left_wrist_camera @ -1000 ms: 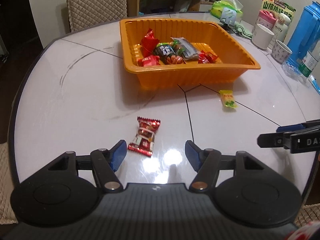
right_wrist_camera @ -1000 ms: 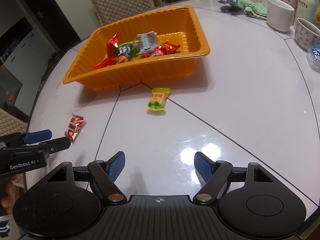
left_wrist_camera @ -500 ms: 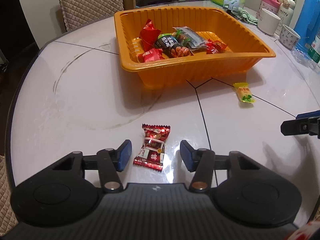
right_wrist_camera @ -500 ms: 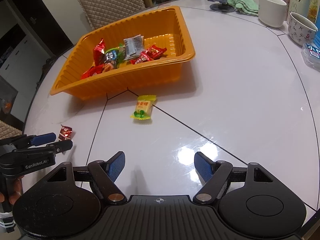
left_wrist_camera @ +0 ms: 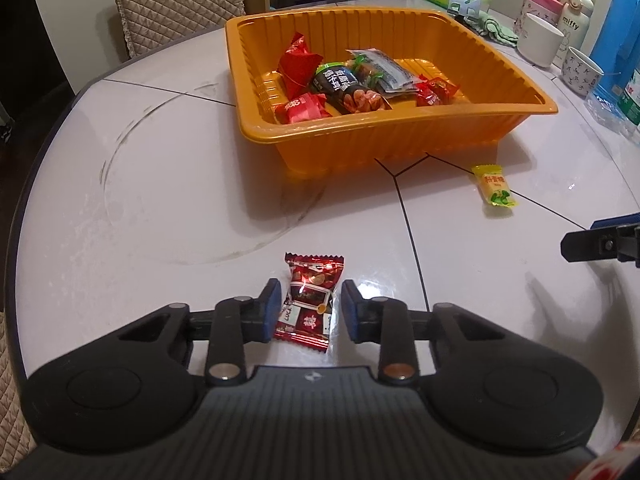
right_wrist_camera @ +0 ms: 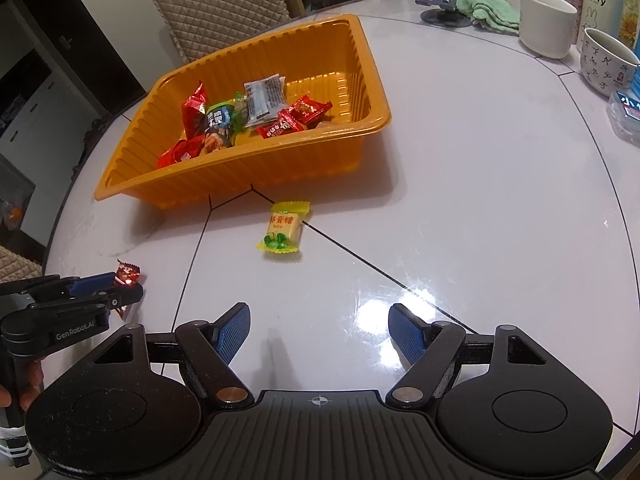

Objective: Organize snacks
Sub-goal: 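Grasp the red candy with the left tool while the right tool grasps the yellow-green candy, then carry the red candy and yellow-green candy over the orange tray with both tools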

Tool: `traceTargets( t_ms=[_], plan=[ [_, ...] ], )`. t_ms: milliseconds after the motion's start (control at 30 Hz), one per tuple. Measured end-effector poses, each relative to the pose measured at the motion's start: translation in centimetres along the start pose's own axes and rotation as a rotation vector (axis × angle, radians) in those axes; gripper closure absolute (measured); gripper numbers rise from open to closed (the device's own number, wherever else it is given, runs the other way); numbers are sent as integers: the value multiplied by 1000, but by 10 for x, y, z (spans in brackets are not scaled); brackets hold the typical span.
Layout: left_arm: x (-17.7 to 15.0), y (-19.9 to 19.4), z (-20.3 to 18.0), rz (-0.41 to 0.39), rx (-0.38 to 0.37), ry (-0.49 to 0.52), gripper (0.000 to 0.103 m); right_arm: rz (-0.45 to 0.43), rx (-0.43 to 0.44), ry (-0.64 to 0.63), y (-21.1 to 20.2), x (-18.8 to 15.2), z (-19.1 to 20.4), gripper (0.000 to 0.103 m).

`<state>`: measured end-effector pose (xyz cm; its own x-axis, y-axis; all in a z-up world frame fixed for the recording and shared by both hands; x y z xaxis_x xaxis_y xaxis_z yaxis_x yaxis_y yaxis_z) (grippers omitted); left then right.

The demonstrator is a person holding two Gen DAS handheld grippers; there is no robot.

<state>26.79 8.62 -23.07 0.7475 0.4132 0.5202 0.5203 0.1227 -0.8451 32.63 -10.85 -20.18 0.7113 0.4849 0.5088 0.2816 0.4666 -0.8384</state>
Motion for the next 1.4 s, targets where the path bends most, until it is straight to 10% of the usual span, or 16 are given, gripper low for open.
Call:
traceTargets(
  t_ms=[733,1400],
  plan=[
    [9,-17,20,-30,22,-79,81,-126,1,-95,20,27,12,28],
    [24,-21,33,-57,46,-122,81,-122,-85,-225,63,48,24,76]
  ],
)
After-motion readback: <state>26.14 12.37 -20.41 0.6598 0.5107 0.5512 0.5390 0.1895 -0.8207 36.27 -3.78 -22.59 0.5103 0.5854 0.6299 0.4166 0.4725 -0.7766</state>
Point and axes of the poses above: each gripper's, at about its wrist camera, not at the fingertips, and y roughly the way its jaws point, z to its left, x to its top, the point moved 9 cm from there along y, roughly the way its jaws point, and after that the axes turned 14 degrees about -y, right-handed, at the moved point
